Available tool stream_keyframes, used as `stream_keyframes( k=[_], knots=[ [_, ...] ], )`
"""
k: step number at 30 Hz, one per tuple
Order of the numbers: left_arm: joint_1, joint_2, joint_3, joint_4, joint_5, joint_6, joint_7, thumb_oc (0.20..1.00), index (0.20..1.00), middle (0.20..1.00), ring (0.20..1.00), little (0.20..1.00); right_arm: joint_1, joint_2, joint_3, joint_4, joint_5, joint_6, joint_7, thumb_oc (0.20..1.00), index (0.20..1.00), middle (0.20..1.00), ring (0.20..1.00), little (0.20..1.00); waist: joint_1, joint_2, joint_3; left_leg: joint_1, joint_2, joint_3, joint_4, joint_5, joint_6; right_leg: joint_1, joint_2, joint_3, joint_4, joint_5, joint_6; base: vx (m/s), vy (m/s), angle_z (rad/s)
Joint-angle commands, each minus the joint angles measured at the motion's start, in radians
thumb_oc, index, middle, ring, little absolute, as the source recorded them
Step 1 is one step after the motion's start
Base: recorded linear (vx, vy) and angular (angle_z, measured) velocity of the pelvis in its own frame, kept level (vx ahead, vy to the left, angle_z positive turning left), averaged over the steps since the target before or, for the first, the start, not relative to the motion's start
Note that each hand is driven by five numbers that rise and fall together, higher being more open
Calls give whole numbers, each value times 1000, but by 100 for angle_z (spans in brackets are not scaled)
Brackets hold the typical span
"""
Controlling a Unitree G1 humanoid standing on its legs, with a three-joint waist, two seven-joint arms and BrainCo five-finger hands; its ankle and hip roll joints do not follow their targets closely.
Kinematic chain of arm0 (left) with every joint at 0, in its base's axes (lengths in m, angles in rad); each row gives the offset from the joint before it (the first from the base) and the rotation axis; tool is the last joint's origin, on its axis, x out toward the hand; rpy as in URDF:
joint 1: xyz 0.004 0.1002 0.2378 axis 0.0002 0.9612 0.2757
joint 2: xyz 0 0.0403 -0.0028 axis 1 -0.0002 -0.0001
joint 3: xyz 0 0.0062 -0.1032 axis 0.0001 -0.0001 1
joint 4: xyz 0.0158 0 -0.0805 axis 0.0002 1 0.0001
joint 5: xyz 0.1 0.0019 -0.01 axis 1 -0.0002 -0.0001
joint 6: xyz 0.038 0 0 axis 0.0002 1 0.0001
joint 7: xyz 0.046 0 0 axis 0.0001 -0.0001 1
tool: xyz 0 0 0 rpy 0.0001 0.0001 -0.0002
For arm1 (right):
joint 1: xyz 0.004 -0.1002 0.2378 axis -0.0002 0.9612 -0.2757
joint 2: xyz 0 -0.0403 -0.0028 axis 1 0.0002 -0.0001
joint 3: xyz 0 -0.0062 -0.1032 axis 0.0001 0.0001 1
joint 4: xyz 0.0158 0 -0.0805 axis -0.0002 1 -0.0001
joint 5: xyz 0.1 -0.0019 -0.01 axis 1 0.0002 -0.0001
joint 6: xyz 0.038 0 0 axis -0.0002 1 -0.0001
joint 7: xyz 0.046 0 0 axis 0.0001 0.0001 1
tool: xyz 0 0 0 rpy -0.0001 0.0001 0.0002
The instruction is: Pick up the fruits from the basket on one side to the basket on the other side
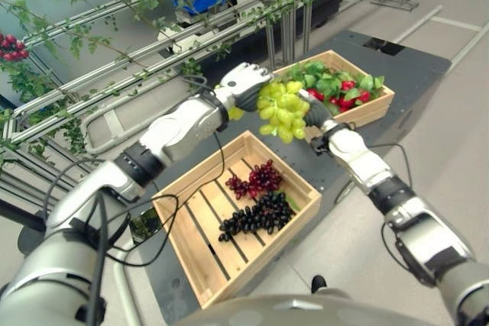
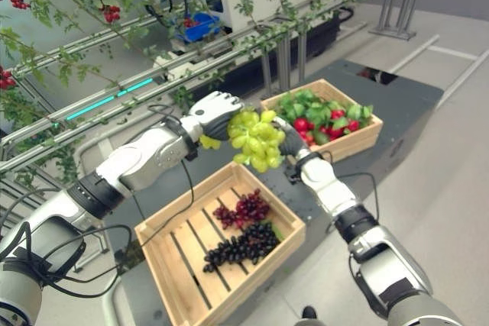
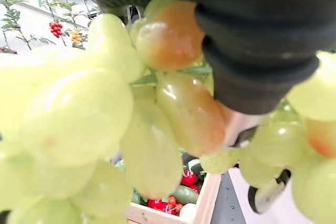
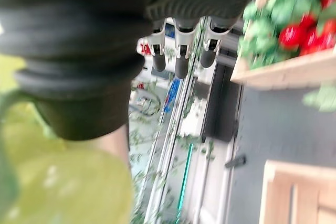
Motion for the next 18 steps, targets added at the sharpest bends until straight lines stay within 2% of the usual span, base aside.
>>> stream_keyframes(
  k=[1, 9, 12, 15, 16, 17, 18],
  knots=[
    [-55, -6, -23, 31, 38, -7, 38, 200, 200, 200, 200, 200, -212, 74, 41, -19, 44, -67, -1, 1000, 1000, 1000, 1000, 1000, 8, -71, -55, -91, -9, 5, 68, -14, 7, 80, 5, 34, 75, -245, 58, 0, 0, 0],
    [-75, -40, -57, 30, 25, -16, 52, 200, 200, 200, 200, 200, -314, 139, 85, 56, 79, -78, -29, 1000, 1000, 1000, 1000, 1000, 19, -79, -58, -99, -10, -1, 63, -7, 7, 74, 7, 35, 76, -241, 56, 0, 0, 0],
    [-75, -35, -57, 44, 20, -16, 56, 200, 200, 200, 200, 200, -320, 142, 94, 46, 157, -78, -5, 1000, 1000, 1000, 1000, 1000, 20, -82, -57, -100, -9, 0, 61, -5, 6, 73, 8, 33, 75, -240, 56, 0, 0, 0],
    [-60, 1, -34, 65, 28, -9, 61, 200, 200, 200, 200, 200, -299, 86, 84, -80, 170, -89, 23, 1000, 1000, 1000, 1000, 1000, 14, -84, -53, -101, -8, -1, 60, -4, 5, 70, 8, 34, 74, -239, 57, 0, 0, 0],
    [-50, 14, -20, 70, 31, -6, 64, 200, 200, 200, 200, 200, -274, 65, 71, -135, 180, -90, 35, 1000, 1000, 1000, 1000, 1000, 12, -85, -52, -101, -8, -2, 59, -4, 5, 69, 7, 32, 75, -238, 57, 0, 0, 0],
    [-28, 38, 26, 91, 48, 3, 77, 200, 200, 200, 200, 200, -191, 7, 22, -240, 170, -104, 58, 1000, 1000, 1000, 1000, 1000, 5, -86, -45, -102, -7, -2, 61, -4, 4, 66, 6, 30, 76, -237, 58, 0, 0, 0],
    [-24, 37, 26, 89, 49, 2, 77, 200, 200, 200, 200, 200, -181, 2, 18, -253, 169, -99, 59, 1000, 1000, 1000, 1000, 1000, 5, -85, -47, -102, -7, -2, 62, -4, 4, 67, 6, 29, 76, -238, 58, 0, 0, 0]
  ],
)
